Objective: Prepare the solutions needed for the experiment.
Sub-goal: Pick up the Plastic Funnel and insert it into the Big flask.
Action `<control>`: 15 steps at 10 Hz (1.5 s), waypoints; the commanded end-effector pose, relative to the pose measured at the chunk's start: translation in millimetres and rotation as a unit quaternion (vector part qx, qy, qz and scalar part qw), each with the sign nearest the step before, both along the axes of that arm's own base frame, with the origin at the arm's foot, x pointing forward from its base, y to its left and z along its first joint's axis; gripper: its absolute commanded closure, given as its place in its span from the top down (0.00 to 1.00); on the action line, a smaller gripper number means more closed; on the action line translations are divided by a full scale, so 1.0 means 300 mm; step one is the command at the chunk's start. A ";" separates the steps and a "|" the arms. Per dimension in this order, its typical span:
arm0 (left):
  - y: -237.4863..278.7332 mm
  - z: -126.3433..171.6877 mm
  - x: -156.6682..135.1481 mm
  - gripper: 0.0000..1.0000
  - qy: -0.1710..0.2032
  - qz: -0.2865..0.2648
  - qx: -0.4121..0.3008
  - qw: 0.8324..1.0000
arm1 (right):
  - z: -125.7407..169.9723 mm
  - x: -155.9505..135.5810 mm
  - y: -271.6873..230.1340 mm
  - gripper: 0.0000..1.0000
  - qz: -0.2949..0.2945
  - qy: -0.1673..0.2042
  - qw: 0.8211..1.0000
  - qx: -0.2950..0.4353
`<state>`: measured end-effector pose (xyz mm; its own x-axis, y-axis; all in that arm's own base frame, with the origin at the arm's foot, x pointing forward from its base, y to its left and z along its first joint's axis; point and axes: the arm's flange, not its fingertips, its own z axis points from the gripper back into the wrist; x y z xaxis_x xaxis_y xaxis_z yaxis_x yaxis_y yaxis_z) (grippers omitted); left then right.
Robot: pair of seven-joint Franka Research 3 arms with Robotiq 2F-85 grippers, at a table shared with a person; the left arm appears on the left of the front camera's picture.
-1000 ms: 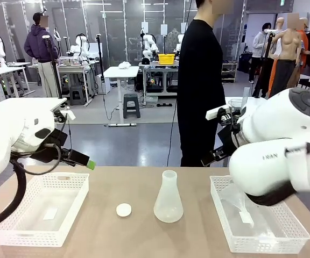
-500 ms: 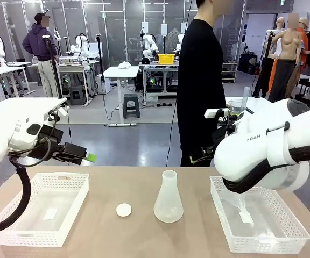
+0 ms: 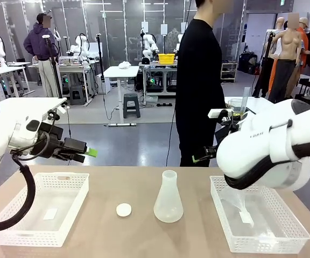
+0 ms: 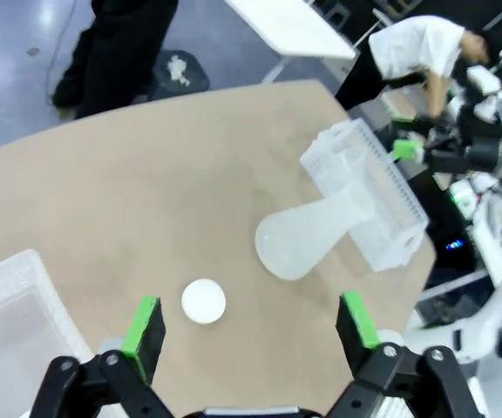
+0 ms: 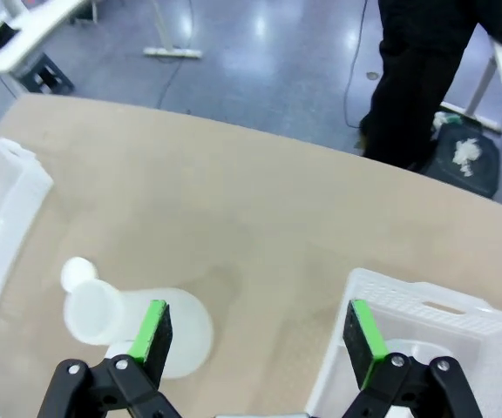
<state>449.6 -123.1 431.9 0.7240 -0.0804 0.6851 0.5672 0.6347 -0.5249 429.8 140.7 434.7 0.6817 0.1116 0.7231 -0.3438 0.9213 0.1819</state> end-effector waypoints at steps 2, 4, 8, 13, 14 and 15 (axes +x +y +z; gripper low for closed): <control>-0.022 -0.076 0.111 1.00 -0.012 -0.023 -0.055 0.998 | -0.040 0.082 -0.048 1.00 -0.019 0.014 0.994 0.110; 0.024 -0.046 0.064 1.00 0.003 -0.011 -0.034 0.999 | 0.028 -0.008 0.000 1.00 -0.007 0.009 0.999 0.043; 0.013 -0.073 0.101 1.00 -0.003 -0.018 -0.053 0.998 | 0.010 0.083 -0.043 1.00 -0.018 0.055 0.984 0.167; 0.042 -0.073 0.106 1.00 -0.014 -0.027 -0.068 0.997 | 0.076 0.033 -0.064 1.00 -0.030 0.071 0.979 0.189; 0.042 -0.073 0.106 1.00 -0.014 -0.027 -0.068 0.997 | 0.076 0.033 -0.064 1.00 -0.030 0.071 0.979 0.189; 0.042 -0.073 0.106 1.00 -0.014 -0.027 -0.068 0.997 | 0.076 0.033 -0.064 1.00 -0.030 0.071 0.979 0.189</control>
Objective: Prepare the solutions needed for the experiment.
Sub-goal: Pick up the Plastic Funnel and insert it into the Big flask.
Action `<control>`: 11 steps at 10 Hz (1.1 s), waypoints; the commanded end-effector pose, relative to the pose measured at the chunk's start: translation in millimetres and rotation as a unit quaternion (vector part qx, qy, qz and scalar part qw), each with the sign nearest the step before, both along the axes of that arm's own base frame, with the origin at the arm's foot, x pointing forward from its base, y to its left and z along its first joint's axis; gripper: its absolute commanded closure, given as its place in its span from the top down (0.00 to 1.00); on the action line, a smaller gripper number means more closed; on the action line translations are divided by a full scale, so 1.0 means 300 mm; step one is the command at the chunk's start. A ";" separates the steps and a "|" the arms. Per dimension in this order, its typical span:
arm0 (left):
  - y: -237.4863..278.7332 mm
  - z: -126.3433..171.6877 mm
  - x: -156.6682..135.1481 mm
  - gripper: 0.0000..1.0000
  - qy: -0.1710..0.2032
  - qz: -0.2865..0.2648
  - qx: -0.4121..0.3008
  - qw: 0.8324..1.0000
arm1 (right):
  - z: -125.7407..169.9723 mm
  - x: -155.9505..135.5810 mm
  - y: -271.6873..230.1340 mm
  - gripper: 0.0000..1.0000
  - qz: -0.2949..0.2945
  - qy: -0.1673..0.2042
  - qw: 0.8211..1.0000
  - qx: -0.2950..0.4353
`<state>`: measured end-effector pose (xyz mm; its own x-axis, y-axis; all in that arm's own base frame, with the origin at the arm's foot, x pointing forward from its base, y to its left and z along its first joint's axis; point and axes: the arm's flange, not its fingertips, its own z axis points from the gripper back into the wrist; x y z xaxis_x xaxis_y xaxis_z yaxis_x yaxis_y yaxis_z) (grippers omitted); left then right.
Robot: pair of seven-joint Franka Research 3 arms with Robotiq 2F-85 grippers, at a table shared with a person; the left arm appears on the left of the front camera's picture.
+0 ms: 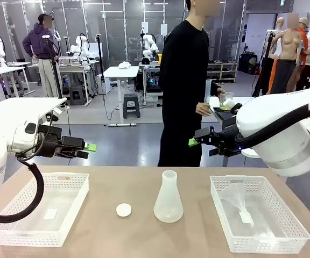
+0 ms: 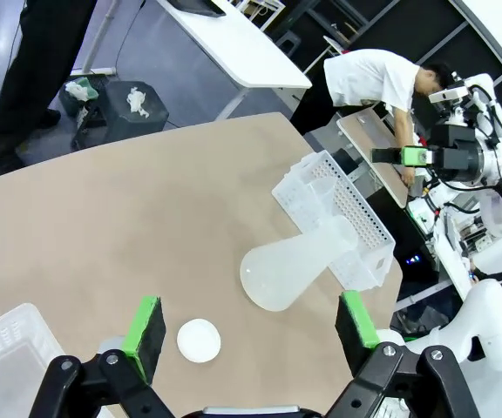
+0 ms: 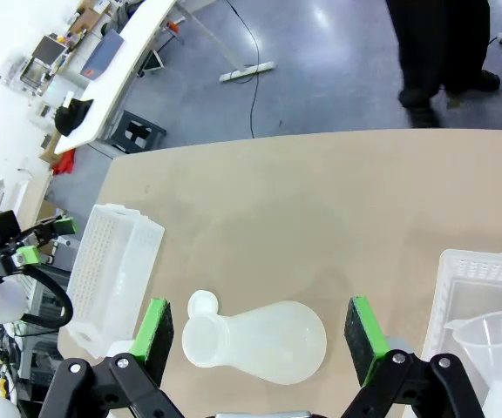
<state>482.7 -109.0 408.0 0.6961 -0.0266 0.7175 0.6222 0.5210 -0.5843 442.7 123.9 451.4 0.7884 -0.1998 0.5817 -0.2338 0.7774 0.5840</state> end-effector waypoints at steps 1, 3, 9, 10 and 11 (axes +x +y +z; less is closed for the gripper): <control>-0.001 -0.004 0.000 1.00 0.001 -0.001 -0.001 1.000 | 0.007 0.001 -0.011 1.00 -0.001 0.000 1.000 0.009; 0.011 -0.005 0.018 1.00 0.023 -0.015 -0.041 0.999 | -0.013 0.024 -0.034 1.00 0.017 0.006 0.997 0.077; 0.057 0.013 0.016 1.00 0.147 -0.041 -0.122 0.981 | -0.021 0.026 -0.072 1.00 0.079 0.023 0.977 0.197; 0.051 0.018 0.010 1.00 0.166 -0.055 -0.128 0.976 | -0.020 0.028 -0.063 1.00 0.083 0.029 0.978 0.192; 0.049 0.015 0.007 1.00 0.194 -0.064 -0.140 0.969 | -0.020 0.029 -0.060 1.00 0.088 0.032 0.976 0.195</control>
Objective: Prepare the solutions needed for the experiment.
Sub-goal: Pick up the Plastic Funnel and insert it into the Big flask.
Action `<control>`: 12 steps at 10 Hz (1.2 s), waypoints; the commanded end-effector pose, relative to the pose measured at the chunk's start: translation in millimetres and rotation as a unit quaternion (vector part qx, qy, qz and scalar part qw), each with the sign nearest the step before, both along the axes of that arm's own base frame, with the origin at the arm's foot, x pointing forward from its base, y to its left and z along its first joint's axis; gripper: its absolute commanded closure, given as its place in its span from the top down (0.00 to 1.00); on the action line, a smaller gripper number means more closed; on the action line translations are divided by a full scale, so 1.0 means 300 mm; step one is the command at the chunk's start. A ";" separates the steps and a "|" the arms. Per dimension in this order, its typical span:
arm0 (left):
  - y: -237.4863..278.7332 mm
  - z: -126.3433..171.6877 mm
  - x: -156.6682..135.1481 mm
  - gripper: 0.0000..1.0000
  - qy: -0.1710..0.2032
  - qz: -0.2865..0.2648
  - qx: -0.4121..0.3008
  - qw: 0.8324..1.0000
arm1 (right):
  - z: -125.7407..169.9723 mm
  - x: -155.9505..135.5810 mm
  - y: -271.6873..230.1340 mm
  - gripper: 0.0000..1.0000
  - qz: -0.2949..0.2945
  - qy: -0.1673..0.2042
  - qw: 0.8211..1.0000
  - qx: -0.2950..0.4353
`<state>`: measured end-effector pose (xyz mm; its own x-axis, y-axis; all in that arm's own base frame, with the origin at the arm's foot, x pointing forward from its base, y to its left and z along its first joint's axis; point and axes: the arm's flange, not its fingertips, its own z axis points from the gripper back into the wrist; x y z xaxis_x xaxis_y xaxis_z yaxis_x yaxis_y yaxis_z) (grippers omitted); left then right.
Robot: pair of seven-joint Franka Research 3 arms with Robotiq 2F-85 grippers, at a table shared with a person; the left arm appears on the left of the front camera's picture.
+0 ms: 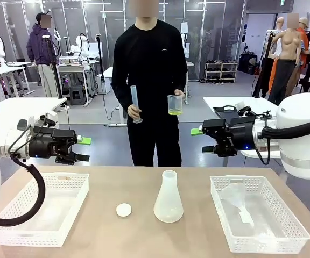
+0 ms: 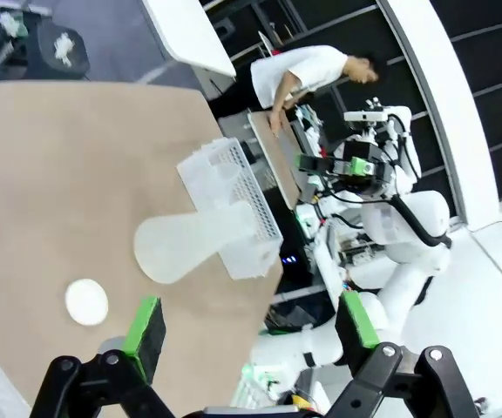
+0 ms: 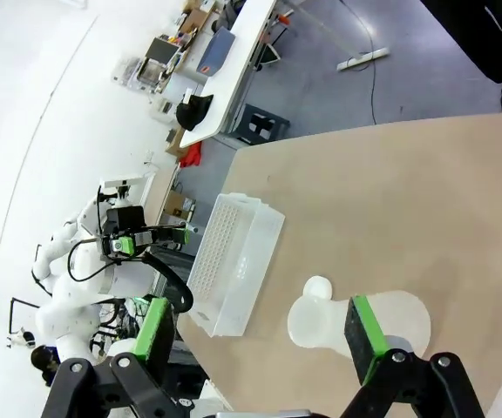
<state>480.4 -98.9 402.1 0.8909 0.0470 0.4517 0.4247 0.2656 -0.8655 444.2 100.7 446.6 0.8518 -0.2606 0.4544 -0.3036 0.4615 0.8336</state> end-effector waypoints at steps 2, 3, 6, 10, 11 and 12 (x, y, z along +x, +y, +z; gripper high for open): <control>0.018 0.032 0.008 1.00 0.055 -0.051 -0.043 0.996 | -0.004 0.024 0.017 1.00 0.018 0.011 0.999 0.024; 0.022 0.024 0.003 1.00 0.072 -0.065 -0.061 0.993 | -0.006 0.026 0.014 1.00 0.015 0.018 0.999 0.031; 0.027 -0.006 -0.017 1.00 0.076 -0.064 -0.100 0.990 | -0.015 0.033 0.010 1.00 0.012 0.034 0.998 0.053; 0.028 0.001 -0.014 1.00 0.084 -0.059 -0.100 0.990 | -0.011 0.010 -0.011 1.00 0.012 0.022 0.999 0.037; 0.028 0.001 -0.014 1.00 0.084 -0.059 -0.100 0.990 | -0.011 0.010 -0.011 1.00 0.012 0.022 0.999 0.037; 0.028 0.001 -0.014 1.00 0.084 -0.059 -0.100 0.990 | -0.013 0.012 -0.015 1.00 0.013 0.021 0.999 0.039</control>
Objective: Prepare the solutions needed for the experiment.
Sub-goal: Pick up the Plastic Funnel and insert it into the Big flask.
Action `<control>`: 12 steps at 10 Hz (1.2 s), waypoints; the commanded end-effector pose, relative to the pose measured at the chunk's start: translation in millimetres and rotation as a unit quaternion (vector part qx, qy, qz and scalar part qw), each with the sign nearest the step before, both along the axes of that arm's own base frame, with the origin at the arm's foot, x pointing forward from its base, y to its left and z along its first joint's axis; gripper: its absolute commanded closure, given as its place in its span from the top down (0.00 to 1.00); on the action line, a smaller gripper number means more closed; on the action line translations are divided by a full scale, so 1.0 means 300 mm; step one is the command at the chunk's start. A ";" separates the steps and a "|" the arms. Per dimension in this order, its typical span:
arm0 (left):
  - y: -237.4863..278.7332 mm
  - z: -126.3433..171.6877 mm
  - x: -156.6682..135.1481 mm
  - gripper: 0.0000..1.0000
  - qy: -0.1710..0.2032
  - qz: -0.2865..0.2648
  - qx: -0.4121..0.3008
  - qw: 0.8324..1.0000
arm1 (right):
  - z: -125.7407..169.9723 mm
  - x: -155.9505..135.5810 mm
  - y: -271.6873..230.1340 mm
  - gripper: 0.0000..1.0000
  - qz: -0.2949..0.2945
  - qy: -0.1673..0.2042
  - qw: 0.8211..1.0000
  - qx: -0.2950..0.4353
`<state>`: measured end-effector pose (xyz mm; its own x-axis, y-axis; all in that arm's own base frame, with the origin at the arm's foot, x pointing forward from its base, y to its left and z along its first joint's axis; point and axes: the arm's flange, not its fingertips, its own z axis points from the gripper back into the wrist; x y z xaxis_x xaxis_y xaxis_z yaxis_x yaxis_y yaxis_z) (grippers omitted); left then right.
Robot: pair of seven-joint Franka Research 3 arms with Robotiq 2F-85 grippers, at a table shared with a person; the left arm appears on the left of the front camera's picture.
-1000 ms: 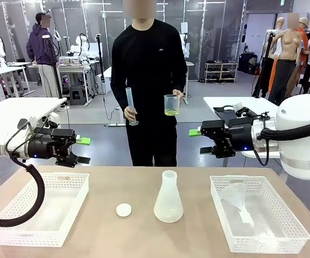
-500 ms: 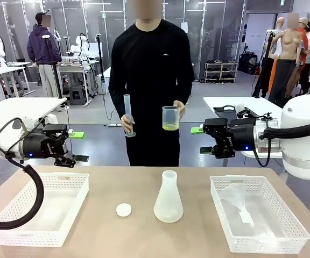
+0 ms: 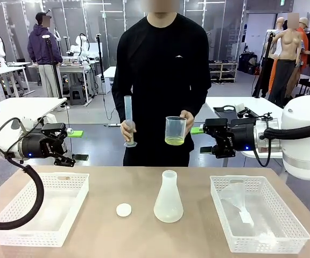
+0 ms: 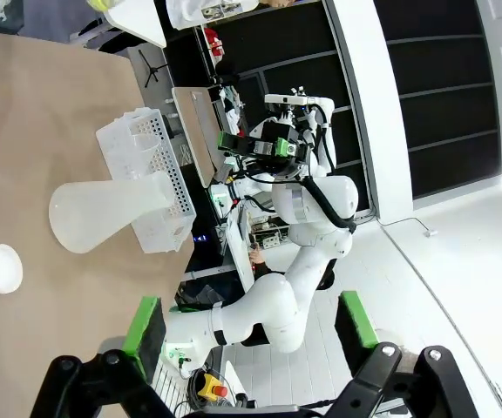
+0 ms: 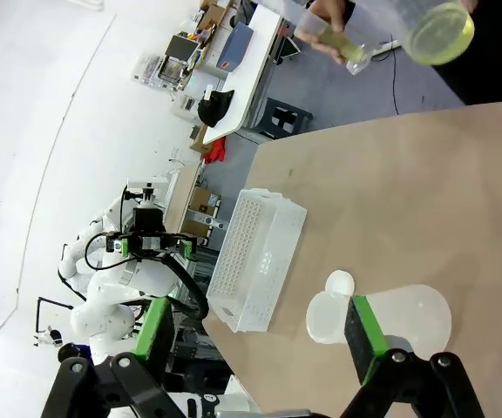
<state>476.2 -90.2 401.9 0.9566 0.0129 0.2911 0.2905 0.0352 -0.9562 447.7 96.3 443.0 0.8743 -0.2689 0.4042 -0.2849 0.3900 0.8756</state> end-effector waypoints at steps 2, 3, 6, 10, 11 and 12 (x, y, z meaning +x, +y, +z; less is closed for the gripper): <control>-0.001 0.001 0.000 1.00 0.001 0.000 0.002 1.000 | 0.097 -0.052 -0.063 1.00 0.126 -0.118 0.941 -0.291; -0.001 0.001 0.000 1.00 0.001 0.000 0.002 1.000 | 0.125 -0.066 -0.077 1.00 0.166 -0.120 0.902 -0.379; -0.001 0.001 0.000 1.00 0.001 0.000 0.002 1.000 | 0.148 -0.065 -0.076 1.00 0.219 -0.103 0.803 -0.544; -0.001 0.001 0.000 1.00 0.001 0.000 0.002 1.000 | 0.059 -0.062 -0.024 1.00 0.219 -0.018 0.889 -0.402; -0.001 0.001 0.000 1.00 0.001 0.000 0.002 1.000 | 0.057 -0.042 -0.024 1.00 0.224 -0.014 0.866 -0.447; -0.001 0.001 0.000 1.00 0.001 0.000 0.002 1.000 | 0.053 -0.032 -0.047 1.00 0.256 -0.101 0.816 -0.509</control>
